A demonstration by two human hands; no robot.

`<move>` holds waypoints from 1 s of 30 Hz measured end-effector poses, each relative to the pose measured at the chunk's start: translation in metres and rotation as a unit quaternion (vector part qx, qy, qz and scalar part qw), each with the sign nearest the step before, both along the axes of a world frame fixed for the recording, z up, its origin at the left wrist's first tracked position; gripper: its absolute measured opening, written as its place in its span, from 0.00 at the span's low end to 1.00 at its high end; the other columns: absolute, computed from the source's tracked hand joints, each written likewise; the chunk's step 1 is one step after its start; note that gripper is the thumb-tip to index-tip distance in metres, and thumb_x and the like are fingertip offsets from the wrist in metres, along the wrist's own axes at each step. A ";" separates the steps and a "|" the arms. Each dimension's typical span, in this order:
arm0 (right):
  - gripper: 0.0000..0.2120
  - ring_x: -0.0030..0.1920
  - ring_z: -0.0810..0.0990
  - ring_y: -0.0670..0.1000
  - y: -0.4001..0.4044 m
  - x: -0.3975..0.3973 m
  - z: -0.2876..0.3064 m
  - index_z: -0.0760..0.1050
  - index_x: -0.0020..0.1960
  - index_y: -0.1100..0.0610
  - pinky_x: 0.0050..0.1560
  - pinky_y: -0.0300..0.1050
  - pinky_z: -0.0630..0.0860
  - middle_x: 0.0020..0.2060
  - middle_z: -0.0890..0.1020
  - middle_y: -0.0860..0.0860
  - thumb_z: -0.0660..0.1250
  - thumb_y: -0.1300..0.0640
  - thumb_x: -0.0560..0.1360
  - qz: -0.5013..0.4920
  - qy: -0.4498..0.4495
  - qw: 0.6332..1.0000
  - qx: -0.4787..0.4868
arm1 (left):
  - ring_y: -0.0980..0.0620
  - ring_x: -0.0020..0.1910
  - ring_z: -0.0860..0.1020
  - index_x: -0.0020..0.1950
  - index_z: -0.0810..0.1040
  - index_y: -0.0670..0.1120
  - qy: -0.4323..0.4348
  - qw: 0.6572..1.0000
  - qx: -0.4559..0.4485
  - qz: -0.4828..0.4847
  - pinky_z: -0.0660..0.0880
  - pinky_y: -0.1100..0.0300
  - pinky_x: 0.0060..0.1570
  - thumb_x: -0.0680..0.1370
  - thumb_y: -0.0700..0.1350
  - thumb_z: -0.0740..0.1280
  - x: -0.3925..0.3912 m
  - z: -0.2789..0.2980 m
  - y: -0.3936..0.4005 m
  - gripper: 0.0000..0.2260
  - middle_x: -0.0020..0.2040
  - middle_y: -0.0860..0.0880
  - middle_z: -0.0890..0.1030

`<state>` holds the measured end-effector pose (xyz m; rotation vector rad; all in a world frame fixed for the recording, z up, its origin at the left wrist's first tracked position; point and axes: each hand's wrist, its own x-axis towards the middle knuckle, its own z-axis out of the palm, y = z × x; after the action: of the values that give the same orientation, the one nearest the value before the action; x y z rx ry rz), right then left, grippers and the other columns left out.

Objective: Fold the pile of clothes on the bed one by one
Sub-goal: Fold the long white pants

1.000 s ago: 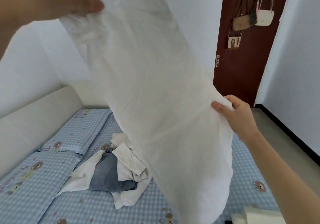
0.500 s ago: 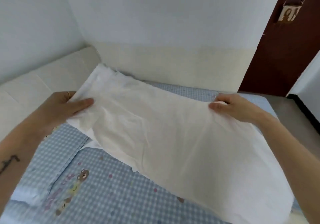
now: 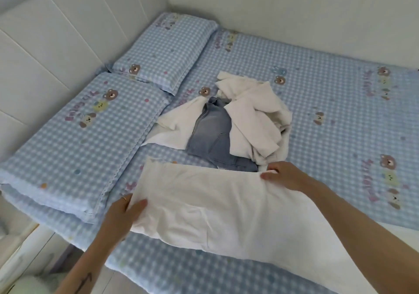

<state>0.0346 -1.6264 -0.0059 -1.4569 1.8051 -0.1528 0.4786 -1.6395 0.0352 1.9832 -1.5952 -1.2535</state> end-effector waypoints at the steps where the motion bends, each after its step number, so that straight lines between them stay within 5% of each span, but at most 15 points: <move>1: 0.16 0.33 0.73 0.44 -0.013 0.008 -0.016 0.69 0.33 0.50 0.34 0.40 0.65 0.31 0.75 0.44 0.67 0.42 0.74 -0.009 0.008 1.000 0.002 | 0.50 0.29 0.79 0.43 0.79 0.44 -0.010 1.000 0.013 -0.001 0.72 0.58 0.29 0.78 0.44 0.66 0.008 -0.018 -0.006 0.06 0.33 0.48 0.82; 4: 0.12 0.42 0.78 0.54 -0.058 0.046 -0.075 0.73 0.40 0.54 0.42 0.50 0.70 0.36 0.78 0.50 0.68 0.46 0.74 -0.017 0.085 0.996 -0.026 | 0.50 0.26 0.74 0.41 0.77 0.42 -0.049 0.998 0.039 0.014 0.69 0.57 0.27 0.79 0.44 0.63 0.036 -0.086 -0.027 0.09 0.30 0.49 0.77; 6: 0.08 0.49 0.78 0.60 -0.065 0.078 -0.109 0.76 0.48 0.57 0.48 0.54 0.72 0.45 0.80 0.55 0.68 0.52 0.74 -0.054 0.160 0.976 -0.141 | 0.50 0.27 0.75 0.44 0.78 0.42 -0.071 0.996 0.049 0.032 0.68 0.60 0.28 0.80 0.45 0.61 0.050 -0.126 -0.040 0.10 0.33 0.49 0.78; 9: 0.18 0.61 0.75 0.62 -0.036 0.142 -0.164 0.72 0.64 0.62 0.58 0.58 0.72 0.61 0.76 0.60 0.62 0.53 0.78 -0.053 0.185 0.950 -0.247 | 0.45 0.38 0.77 0.48 0.77 0.40 -0.100 0.991 0.076 0.057 0.67 0.59 0.34 0.81 0.44 0.59 0.069 -0.185 -0.059 0.10 0.40 0.45 0.80; 12: 0.26 0.73 0.64 0.57 0.010 0.203 -0.214 0.65 0.73 0.58 0.70 0.59 0.61 0.72 0.66 0.57 0.52 0.47 0.79 0.016 0.197 0.956 -0.216 | 0.43 0.40 0.77 0.46 0.77 0.41 -0.136 0.984 0.082 0.076 0.67 0.57 0.35 0.81 0.46 0.59 0.087 -0.228 -0.068 0.11 0.39 0.44 0.79; 16: 0.28 0.75 0.57 0.54 0.034 0.241 -0.271 0.61 0.75 0.56 0.70 0.61 0.55 0.76 0.59 0.53 0.54 0.45 0.78 0.081 0.180 0.970 -0.143 | 0.38 0.45 0.78 0.52 0.77 0.40 -0.211 0.972 0.069 0.076 0.71 0.49 0.46 0.81 0.48 0.59 0.117 -0.267 -0.078 0.13 0.44 0.40 0.80; 20: 0.25 0.75 0.57 0.52 0.063 0.181 -0.300 0.61 0.75 0.53 0.73 0.60 0.53 0.77 0.54 0.49 0.51 0.45 0.80 0.122 0.214 0.963 -0.106 | 0.35 0.52 0.77 0.63 0.76 0.42 -0.264 0.959 0.090 0.046 0.71 0.46 0.53 0.81 0.49 0.58 0.126 -0.290 -0.085 0.16 0.53 0.36 0.80; 24: 0.32 0.74 0.60 0.56 0.123 0.066 -0.281 0.62 0.74 0.60 0.71 0.64 0.54 0.75 0.60 0.56 0.39 0.41 0.80 -0.106 0.318 0.942 -0.007 | 0.32 0.52 0.76 0.62 0.75 0.39 -0.273 0.955 0.100 0.062 0.72 0.43 0.53 0.81 0.46 0.57 0.120 -0.295 -0.087 0.16 0.54 0.33 0.79; 27: 0.36 0.73 0.61 0.62 0.137 0.050 -0.265 0.59 0.73 0.66 0.69 0.69 0.56 0.74 0.61 0.62 0.40 0.40 0.79 -0.278 0.329 0.902 0.022 | 0.32 0.63 0.68 0.69 0.67 0.38 -0.318 0.941 0.038 0.108 0.65 0.38 0.65 0.74 0.47 0.53 0.080 -0.293 -0.078 0.25 0.67 0.32 0.69; 30: 0.29 0.75 0.57 0.55 0.138 0.088 -0.275 0.58 0.75 0.59 0.71 0.62 0.52 0.74 0.61 0.57 0.46 0.44 0.80 -0.091 0.255 0.960 -0.065 | 0.34 0.71 0.59 0.71 0.64 0.35 -0.301 0.944 -0.124 -0.043 0.50 0.49 0.72 0.72 0.45 0.54 -0.024 -0.280 -0.041 0.28 0.72 0.32 0.61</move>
<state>0.1231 -1.4887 -0.2810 -1.5141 2.3871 0.0167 0.4550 -1.6807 -0.2447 2.2686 -2.0025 -0.4349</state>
